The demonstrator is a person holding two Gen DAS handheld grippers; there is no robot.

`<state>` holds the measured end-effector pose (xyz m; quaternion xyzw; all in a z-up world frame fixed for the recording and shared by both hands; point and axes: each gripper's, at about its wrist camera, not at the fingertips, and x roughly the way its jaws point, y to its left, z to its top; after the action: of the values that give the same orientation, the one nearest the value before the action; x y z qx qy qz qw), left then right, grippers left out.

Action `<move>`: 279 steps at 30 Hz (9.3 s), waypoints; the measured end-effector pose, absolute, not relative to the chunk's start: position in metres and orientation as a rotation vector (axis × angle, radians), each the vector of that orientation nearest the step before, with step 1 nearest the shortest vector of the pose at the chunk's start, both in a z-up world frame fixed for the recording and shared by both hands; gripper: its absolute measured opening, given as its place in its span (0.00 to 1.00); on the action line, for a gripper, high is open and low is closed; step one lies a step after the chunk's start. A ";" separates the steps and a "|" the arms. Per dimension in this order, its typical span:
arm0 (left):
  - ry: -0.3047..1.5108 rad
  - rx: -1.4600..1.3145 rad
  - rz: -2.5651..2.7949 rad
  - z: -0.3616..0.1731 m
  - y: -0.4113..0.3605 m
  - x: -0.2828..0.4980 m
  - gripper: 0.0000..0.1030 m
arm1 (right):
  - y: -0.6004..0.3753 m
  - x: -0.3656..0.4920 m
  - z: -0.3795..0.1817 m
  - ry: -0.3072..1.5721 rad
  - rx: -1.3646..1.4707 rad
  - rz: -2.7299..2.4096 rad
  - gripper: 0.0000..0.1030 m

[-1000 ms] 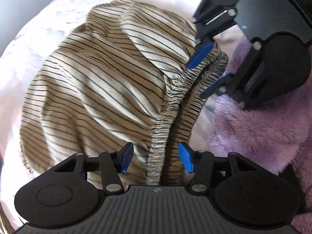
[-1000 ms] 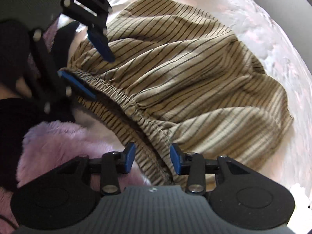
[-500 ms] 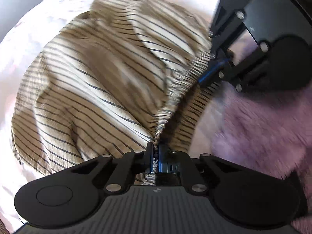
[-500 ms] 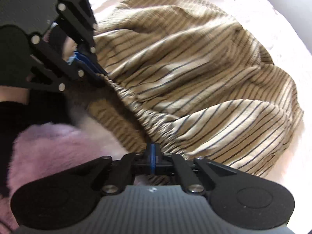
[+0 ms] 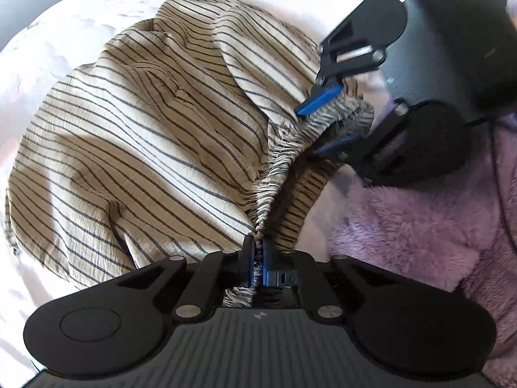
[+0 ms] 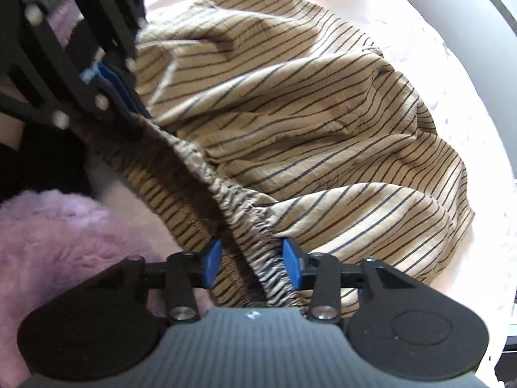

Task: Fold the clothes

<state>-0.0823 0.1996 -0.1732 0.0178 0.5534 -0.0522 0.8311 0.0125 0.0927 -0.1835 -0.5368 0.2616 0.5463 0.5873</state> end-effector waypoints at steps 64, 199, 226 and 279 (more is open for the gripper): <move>1.160 -0.165 0.073 -0.105 0.272 -0.080 0.08 | 0.069 0.011 -0.139 0.513 -1.156 1.075 0.37; 1.104 0.668 -0.019 -0.188 0.254 -0.094 0.06 | 0.097 0.031 -0.187 0.496 -1.128 1.095 0.10; 0.862 -0.539 0.353 -0.128 0.393 -0.121 0.52 | 0.050 0.147 -0.159 1.030 -0.063 0.807 0.79; 0.852 -1.120 0.459 -0.234 0.397 -0.110 0.49 | 0.021 0.139 -0.207 1.139 0.211 0.587 0.38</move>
<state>-0.1101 0.3973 -0.2339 -0.5103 0.3880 0.2092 0.7384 0.1386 0.0210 -0.2074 0.0983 0.5305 0.2732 0.7964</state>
